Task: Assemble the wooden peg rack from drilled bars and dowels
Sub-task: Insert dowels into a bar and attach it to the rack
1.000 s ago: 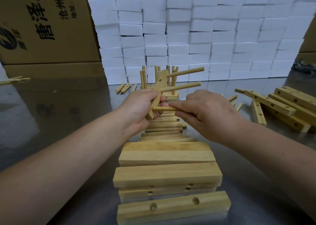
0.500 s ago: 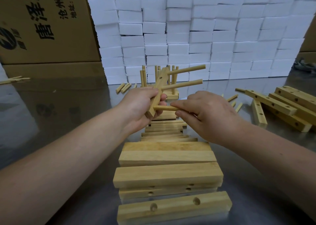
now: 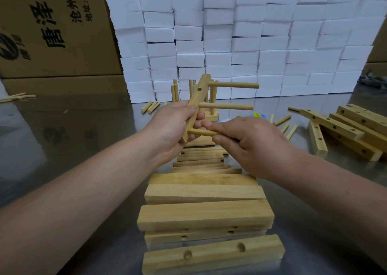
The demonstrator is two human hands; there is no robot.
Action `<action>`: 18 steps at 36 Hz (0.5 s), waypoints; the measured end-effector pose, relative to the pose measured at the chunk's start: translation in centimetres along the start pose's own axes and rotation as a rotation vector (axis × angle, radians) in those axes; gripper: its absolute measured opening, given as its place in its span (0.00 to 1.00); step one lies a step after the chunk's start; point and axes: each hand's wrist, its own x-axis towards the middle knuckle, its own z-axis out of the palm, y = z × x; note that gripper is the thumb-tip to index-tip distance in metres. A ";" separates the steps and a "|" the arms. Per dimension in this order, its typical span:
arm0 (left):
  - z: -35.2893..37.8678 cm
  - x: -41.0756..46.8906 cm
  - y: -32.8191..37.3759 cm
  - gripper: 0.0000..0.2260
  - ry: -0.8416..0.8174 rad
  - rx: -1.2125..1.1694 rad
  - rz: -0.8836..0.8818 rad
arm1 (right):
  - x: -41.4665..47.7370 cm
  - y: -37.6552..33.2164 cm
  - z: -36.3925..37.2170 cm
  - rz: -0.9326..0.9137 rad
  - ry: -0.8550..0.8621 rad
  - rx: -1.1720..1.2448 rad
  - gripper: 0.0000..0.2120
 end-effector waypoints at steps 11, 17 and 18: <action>0.0 -0.1 0.0 0.11 0.003 0.118 0.094 | 0.2 0.3 0.1 0.260 -0.113 0.321 0.09; -0.5 0.7 1.2 0.11 -0.061 0.114 0.194 | 0.5 0.0 0.3 0.273 0.035 0.253 0.07; -0.7 0.9 1.4 0.11 -0.054 0.192 0.202 | 0.5 0.0 0.4 0.279 0.057 0.226 0.07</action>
